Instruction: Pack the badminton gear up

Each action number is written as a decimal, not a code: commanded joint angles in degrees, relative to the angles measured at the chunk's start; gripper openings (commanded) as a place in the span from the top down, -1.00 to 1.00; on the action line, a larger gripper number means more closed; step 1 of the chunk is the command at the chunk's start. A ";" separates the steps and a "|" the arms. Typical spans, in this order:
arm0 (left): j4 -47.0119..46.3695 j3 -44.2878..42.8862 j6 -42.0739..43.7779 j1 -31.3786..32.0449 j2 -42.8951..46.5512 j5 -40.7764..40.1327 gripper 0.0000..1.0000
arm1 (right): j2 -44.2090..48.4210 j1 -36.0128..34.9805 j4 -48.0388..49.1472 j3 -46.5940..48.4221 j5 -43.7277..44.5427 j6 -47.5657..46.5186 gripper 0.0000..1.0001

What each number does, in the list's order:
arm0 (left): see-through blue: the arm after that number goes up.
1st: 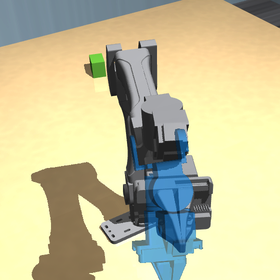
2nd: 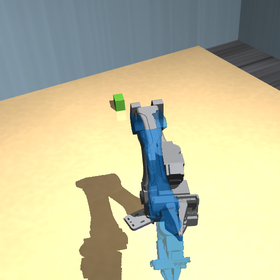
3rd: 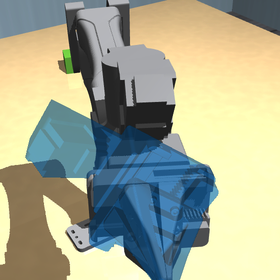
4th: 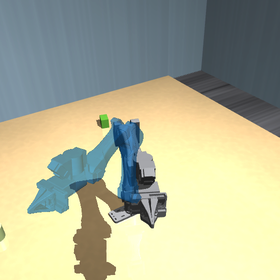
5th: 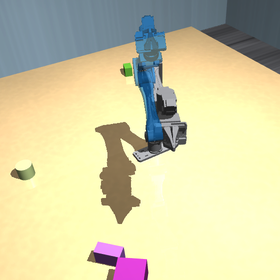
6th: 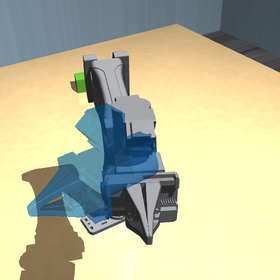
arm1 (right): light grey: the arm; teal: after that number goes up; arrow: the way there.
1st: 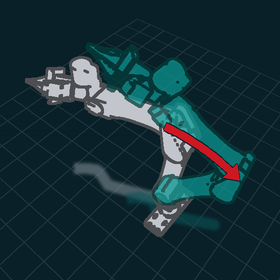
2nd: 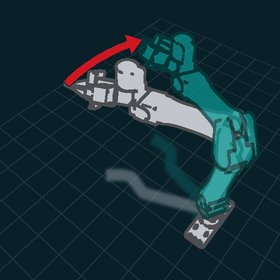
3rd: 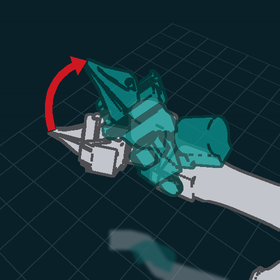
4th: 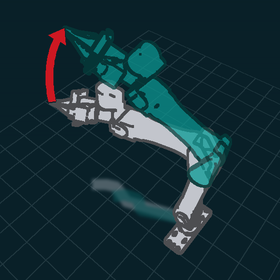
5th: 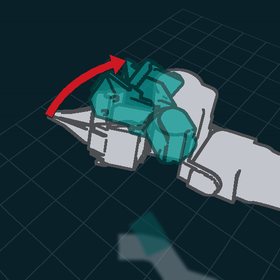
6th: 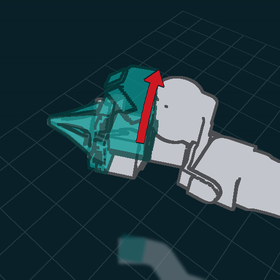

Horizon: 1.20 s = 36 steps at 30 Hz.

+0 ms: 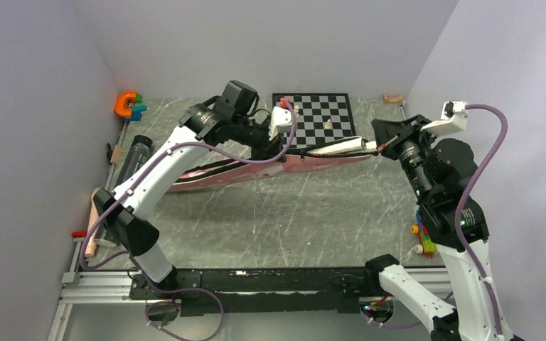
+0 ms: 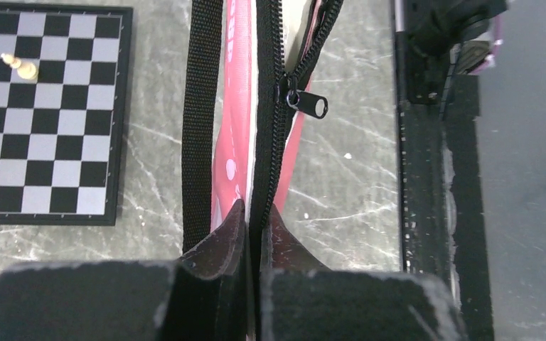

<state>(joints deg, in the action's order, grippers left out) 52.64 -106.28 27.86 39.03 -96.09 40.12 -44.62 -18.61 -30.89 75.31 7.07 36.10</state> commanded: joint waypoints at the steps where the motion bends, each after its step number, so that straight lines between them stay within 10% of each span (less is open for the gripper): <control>1: -2.32 -0.33 -0.81 -2.11 6.08 11.19 1.00 | -3.34 0.43 -4.29 3.25 11.28 -2.62 1.00; 36: -6.81 4.24 -4.75 -4.43 9.13 9.55 1.00 | -1.40 2.62 3.24 -8.19 -5.78 8.79 1.00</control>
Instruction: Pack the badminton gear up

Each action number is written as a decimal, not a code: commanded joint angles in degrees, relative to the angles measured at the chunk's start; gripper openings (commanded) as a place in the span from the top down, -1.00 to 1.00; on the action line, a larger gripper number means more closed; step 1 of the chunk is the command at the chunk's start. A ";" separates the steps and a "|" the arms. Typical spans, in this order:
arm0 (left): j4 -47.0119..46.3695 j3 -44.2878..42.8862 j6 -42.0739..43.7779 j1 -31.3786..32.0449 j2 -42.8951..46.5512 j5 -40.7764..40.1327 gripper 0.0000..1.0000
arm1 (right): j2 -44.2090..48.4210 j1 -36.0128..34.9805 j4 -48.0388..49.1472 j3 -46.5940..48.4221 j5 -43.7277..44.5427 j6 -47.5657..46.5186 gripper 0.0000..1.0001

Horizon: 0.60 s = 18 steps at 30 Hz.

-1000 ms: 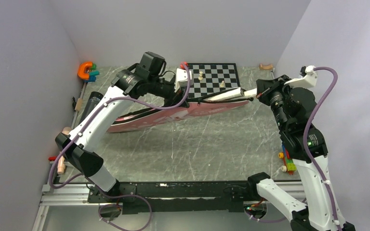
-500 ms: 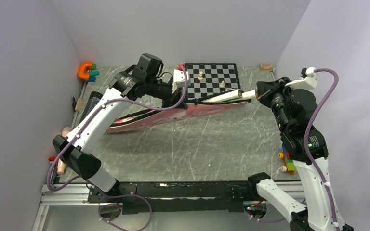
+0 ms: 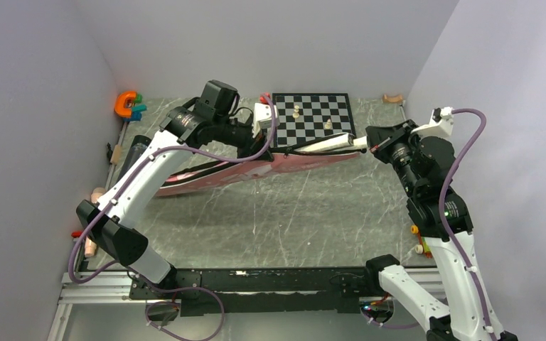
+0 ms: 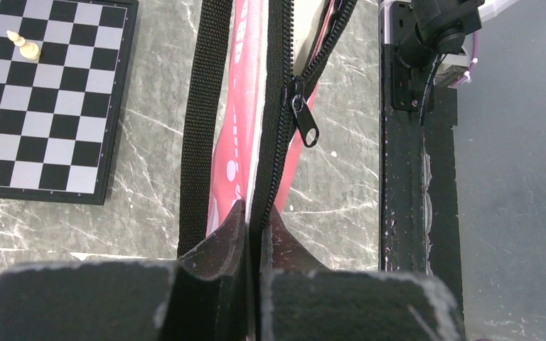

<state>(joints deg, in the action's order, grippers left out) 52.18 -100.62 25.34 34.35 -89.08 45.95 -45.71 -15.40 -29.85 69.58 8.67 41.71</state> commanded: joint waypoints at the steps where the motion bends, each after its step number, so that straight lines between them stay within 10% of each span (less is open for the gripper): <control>1: -6.50 -1.36 -2.37 0.23 2.02 3.70 1.00 | -0.37 -0.57 2.69 -3.08 -8.15 3.66 1.00; 18: -8.15 -2.04 -4.48 0.88 0.66 4.19 1.00 | -2.02 -3.11 8.53 -13.78 -13.80 7.31 1.00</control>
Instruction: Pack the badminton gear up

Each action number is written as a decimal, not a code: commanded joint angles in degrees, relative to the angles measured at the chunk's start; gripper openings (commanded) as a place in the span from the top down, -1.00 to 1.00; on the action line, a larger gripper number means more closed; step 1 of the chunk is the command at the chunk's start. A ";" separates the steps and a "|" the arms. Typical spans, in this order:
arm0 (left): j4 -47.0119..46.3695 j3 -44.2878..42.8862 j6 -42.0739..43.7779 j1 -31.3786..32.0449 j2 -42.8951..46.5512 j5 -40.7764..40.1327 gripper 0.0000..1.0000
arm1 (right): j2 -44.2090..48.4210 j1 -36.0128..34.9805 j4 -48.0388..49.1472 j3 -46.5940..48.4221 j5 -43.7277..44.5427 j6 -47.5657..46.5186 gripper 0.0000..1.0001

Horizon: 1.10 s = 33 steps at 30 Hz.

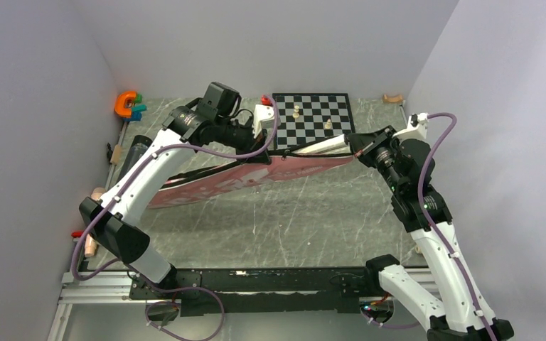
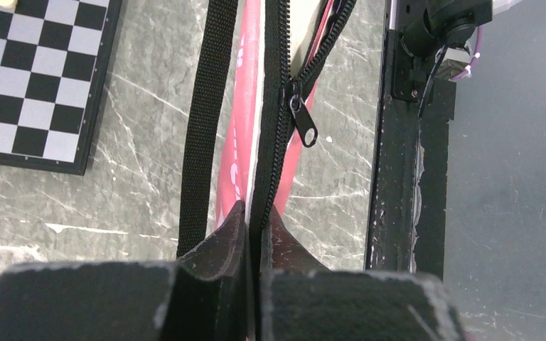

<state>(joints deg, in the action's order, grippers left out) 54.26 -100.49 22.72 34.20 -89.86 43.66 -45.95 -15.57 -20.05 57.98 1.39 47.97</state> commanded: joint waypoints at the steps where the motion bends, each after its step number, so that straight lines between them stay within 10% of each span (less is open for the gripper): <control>1: -10.16 -2.13 -1.89 1.03 1.45 6.44 1.00 | -2.00 -3.09 -1.52 -2.21 -6.38 0.76 1.00; 16: -10.05 -0.24 -1.52 1.04 2.89 5.81 1.00 | -1.79 -2.97 -21.91 15.61 14.58 -15.76 0.26; 23: -10.14 -0.23 -1.84 1.05 2.81 5.67 1.00 | -1.25 -2.97 -16.07 16.81 5.39 -12.08 0.96; 33: -10.11 0.29 -1.59 1.05 3.51 5.71 1.00 | -3.42 -2.97 -11.68 12.51 -1.77 -8.35 1.00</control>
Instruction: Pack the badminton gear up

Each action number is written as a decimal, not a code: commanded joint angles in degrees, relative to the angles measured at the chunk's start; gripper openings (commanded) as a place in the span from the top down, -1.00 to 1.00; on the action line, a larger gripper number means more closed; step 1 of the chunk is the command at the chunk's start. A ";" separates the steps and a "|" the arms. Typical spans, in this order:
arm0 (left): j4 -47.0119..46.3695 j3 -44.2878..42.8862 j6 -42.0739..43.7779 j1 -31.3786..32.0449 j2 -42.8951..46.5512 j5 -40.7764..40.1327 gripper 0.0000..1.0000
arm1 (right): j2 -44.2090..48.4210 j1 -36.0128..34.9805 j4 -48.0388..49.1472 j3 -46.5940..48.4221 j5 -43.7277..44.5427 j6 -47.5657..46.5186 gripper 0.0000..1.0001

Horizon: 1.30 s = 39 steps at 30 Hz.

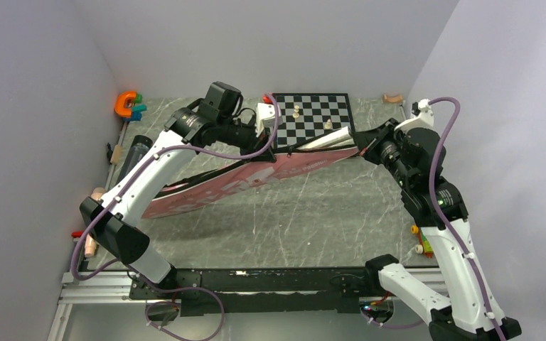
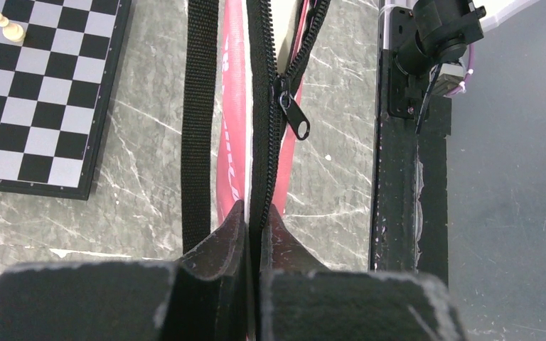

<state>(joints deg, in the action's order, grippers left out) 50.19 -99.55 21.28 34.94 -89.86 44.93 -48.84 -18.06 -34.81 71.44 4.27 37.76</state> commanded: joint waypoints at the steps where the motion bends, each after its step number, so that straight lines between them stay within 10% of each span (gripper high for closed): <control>1: -6.07 -0.65 -0.11 0.28 3.55 4.46 1.00 | -0.52 -0.47 3.35 -1.28 -5.58 2.14 1.00; 9: -6.32 -1.25 -0.67 0.28 3.18 4.80 1.00 | -0.21 -0.48 5.06 -6.07 -9.36 5.57 1.00; 20: -6.40 -0.24 -0.36 0.28 3.73 4.64 1.00 | -0.43 -0.19 -9.30 8.76 8.04 -4.59 1.00; 39: -6.16 -1.35 -0.72 0.29 2.96 4.54 1.00 | -0.15 -0.13 3.08 -2.05 -9.94 1.60 1.00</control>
<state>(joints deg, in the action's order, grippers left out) 49.56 -98.65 21.21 34.96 -89.34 44.86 -48.84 -18.02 -36.60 71.44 1.58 37.19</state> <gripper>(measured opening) 0.067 0.006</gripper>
